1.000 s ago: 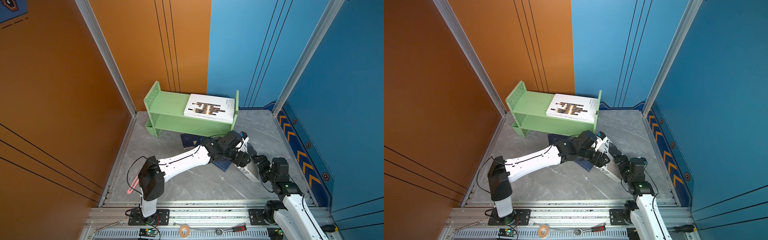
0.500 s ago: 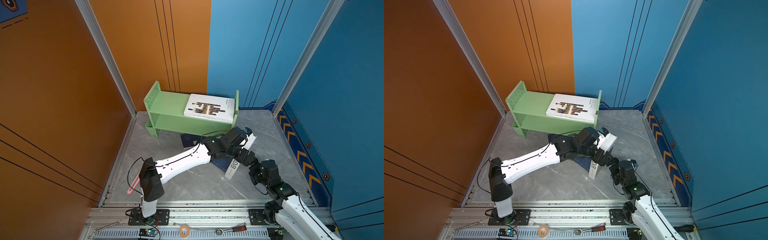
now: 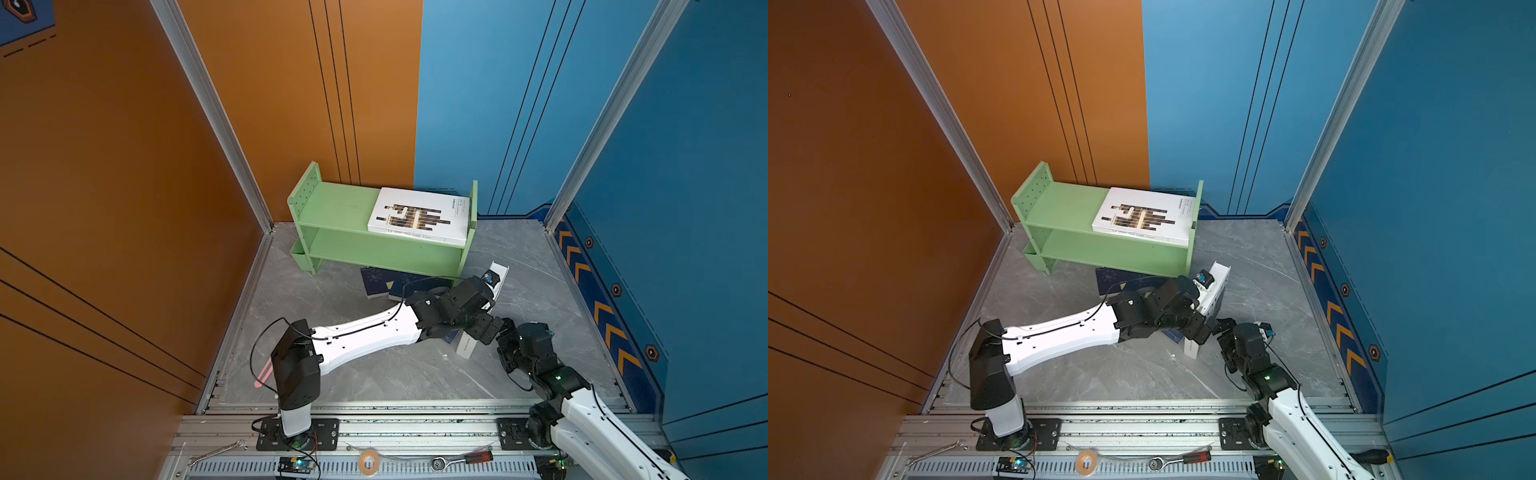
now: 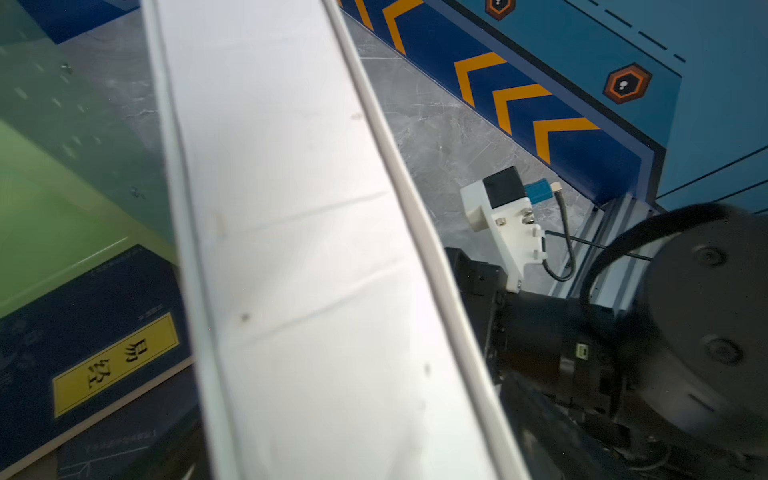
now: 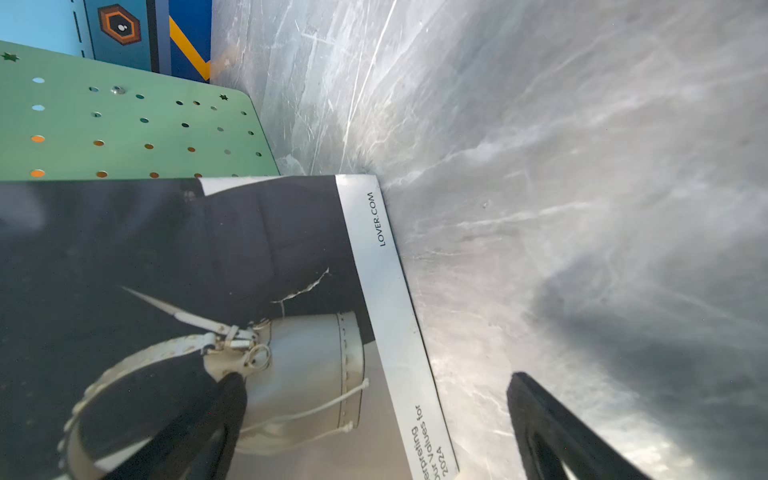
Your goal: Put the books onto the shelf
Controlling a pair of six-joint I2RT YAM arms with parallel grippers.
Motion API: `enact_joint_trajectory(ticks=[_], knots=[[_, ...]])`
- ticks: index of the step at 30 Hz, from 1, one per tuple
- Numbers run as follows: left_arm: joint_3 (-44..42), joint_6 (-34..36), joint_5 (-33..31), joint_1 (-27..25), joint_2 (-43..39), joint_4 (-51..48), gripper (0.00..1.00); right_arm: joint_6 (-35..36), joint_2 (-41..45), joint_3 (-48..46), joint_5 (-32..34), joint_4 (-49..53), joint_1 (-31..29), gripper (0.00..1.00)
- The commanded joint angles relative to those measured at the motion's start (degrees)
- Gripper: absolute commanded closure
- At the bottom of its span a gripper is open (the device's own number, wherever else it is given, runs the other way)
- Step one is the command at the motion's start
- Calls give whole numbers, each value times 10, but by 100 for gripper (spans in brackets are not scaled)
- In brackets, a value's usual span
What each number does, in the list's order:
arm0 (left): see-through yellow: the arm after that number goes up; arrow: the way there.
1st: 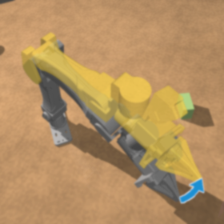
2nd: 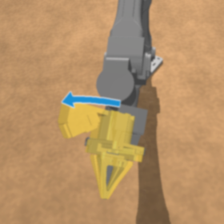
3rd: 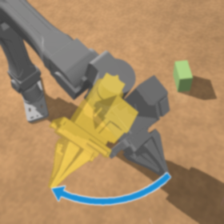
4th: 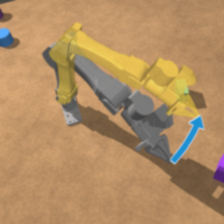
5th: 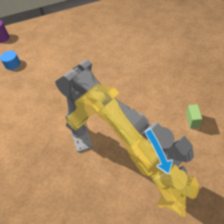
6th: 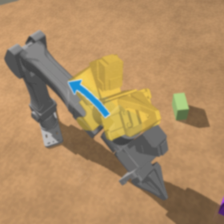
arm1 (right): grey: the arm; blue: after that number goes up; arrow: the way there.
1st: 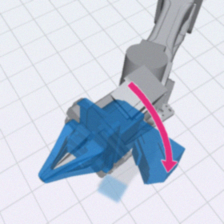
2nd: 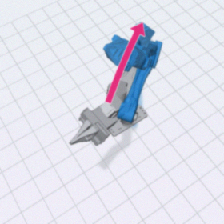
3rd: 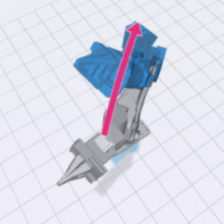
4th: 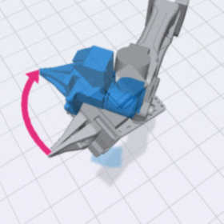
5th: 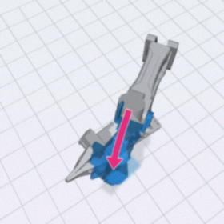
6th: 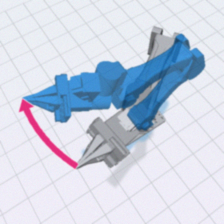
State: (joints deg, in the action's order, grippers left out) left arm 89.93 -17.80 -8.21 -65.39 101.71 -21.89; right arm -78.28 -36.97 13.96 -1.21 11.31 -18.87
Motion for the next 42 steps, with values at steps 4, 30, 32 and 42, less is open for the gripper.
enact_joint_trajectory(ticks=[4, 30, 32, 42], knots=[[-115, -9, -100, -5, -47, 147, 5, -2, -4, -1, 18, -5, -4, 0], [-235, 20, -120, -52, -99, 302, 1, 7, -31, 1, 12, -19, -4, 0], [-244, 19, -128, -52, -91, 322, 0, 8, -29, 2, 12, -18, -4, 0], [-266, 28, -124, -49, -62, 389, 12, 8, -21, 1, 14, -5, -4, 0]])
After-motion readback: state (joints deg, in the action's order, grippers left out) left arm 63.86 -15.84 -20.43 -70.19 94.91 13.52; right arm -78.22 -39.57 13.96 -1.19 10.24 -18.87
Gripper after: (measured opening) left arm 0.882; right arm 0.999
